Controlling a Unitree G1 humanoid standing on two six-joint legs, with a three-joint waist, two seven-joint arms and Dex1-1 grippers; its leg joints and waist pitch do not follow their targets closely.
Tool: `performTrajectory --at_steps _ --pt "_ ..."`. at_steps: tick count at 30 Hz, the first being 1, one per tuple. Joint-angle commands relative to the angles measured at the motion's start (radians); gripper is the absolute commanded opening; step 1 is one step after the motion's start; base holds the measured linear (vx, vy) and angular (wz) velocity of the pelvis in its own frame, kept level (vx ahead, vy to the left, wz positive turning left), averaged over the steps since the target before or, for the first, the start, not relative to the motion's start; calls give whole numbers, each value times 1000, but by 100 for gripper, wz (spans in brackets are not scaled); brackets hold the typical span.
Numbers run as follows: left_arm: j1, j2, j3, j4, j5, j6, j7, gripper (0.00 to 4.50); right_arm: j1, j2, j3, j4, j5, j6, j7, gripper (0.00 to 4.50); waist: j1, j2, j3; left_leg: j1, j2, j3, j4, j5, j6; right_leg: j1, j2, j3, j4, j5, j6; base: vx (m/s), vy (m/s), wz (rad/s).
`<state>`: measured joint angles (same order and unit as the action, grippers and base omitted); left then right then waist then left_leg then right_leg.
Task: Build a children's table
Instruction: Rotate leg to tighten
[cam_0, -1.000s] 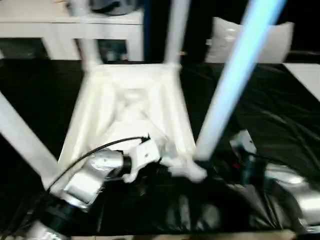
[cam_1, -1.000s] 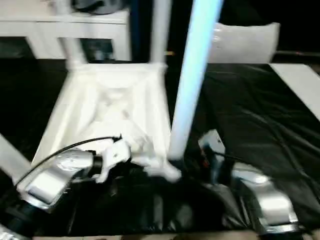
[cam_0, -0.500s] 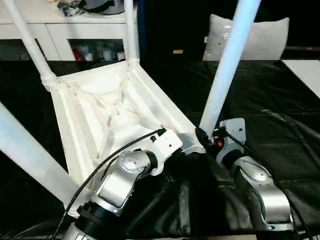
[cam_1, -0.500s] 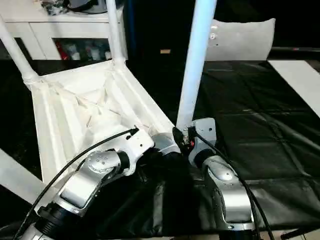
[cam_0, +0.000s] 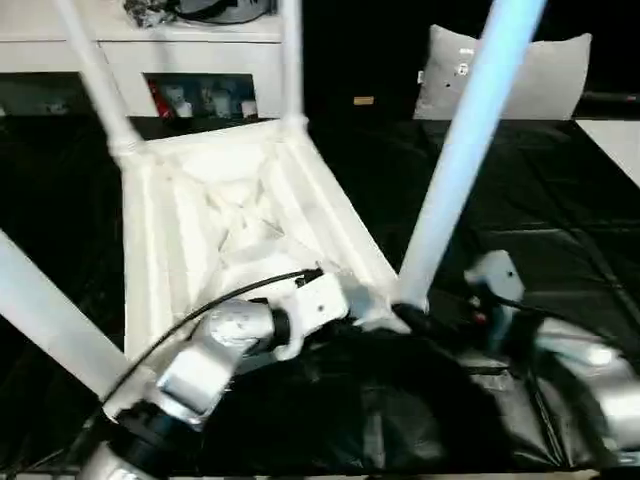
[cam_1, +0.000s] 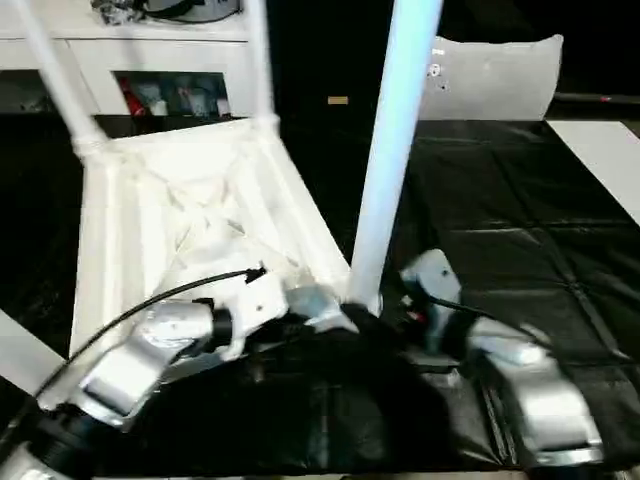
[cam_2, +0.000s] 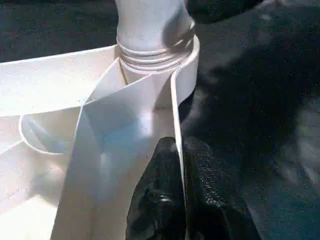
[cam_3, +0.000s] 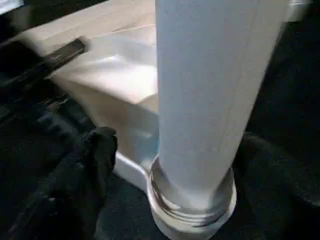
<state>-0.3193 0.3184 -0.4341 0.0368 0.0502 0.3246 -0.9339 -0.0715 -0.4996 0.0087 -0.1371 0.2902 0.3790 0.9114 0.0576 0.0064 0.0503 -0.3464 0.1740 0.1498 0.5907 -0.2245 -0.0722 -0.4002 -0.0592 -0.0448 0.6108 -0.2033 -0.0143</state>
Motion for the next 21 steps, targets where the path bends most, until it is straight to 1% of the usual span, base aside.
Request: performTrajectory --at_steps 1,2,3,4,5,6,7,8,10,11,13,15,16,17,18,21 --pt "-7 46 -54 -3 -19 -66 -124 0 -9 -59 15 17 20 -40 107 415 6 -13 -55 -9 48 -4 -57 -54 125 59 -75 46 -69 -91 -223 0 0 0" --pt "-7 63 -58 -2 -24 -80 -151 0 -11 -79 19 26 20 -51 137 415 11 -13 -55 -7 50 -2 -56 -53 127 58 -76 47 -68 -88 -228 0 0 0" --pt "-8 78 -61 -1 -30 -92 -178 0 -16 -96 21 34 31 -55 173 415 12 -14 -54 -8 50 -2 -57 -49 128 59 -76 47 -66 -83 -231 0 0 0" --pt "-10 86 -63 0 -36 -99 -197 0 -20 -106 22 39 42 -52 197 415 17 -16 -55 -10 49 -2 -56 -47 131 61 -76 46 -65 -80 -235 0 0 0" --pt "-11 96 -66 0 -42 -107 -215 0 -24 -113 23 42 54 -45 219 415 23 -15 -55 -8 51 -2 -56 -39 131 60 -78 47 -64 -76 -237 0 0 0" --pt "-13 113 -72 -2 -49 -118 -246 0 -30 -126 27 47 69 -39 254 415 25 -16 -56 -8 50 -2 -55 -38 133 59 -77 46 -63 -74 -238 0 0 0" --pt "-15 137 -81 -3 -56 -137 -284 0 -38 -145 38 54 87 -30 303 387 28 -16 -56 -7 52 -2 -55 -39 133 59 -78 46 -62 -77 -239 0 0 0" --pt "-16 139 -83 -3 -57 -138 -289 0 -39 -147 40 54 89 -28 309 387 31 -17 -56 -7 51 -3 -55 -41 133 60 -78 46 -61 -84 -240 0 0 0" --pt "-23 160 -94 3 -57 -161 -321 0 -48 -167 61 64 94 -29 358 368 32 -18 -55 -7 51 -2 -56 -47 127 59 -79 45 -62 -101 -240 0 0 0" --pt "-27 166 -97 8 -57 -171 -332 0 -53 -172 69 72 93 -38 371 368 33 -19 -55 -7 51 -1 -55 -50 125 59 -79 45 -63 -107 -239 0 0 0" --pt "-37 172 -102 16 -56 -185 -350 0 -63 -176 87 86 95 -43 400 342 33 -20 -56 -7 51 -2 -55 -48 118 59 -79 46 -62 -114 -237 0 0 0" --pt "-41 172 -100 20 -57 -189 -356 0 -67 -177 95 90 95 -42 415 337 33 -22 -55 -8 52 -2 -55 -46 115 59 -79 45 -61 -108 -239 0 0 0" --pt "-42 171 -100 21 -58 -189 -357 0 -67 -177 97 91 95 -42 418 321 33 -23 -56 -8 52 -2 -55 -47 113 60 -79 45 -60 -107 -238 0 0 0" --pt "-46 170 -99 24 -59 -192 -361 0 -67 -177 104 91 95 -42 428 321 33 -22 -56 -8 51 -2 -55 -45 111 60 -79 45 -60 -106 -238 0 0 0" --pt "-46 170 -99 24 -59 -192 -362 0 -67 -176 105 91 94 -43 428 297 33 -23 -57 -8 51 -2 -54 -43 110 60 -79 45 -59 -103 -237 0 0 0" --pt "-50 172 -100 29 -62 -199 -368 0 -69 -175 117 97 89 -52 434 286 33 -22 -57 -7 51 -2 -53 -42 109 60 -79 45 -59 -96 -241 0 0 0"
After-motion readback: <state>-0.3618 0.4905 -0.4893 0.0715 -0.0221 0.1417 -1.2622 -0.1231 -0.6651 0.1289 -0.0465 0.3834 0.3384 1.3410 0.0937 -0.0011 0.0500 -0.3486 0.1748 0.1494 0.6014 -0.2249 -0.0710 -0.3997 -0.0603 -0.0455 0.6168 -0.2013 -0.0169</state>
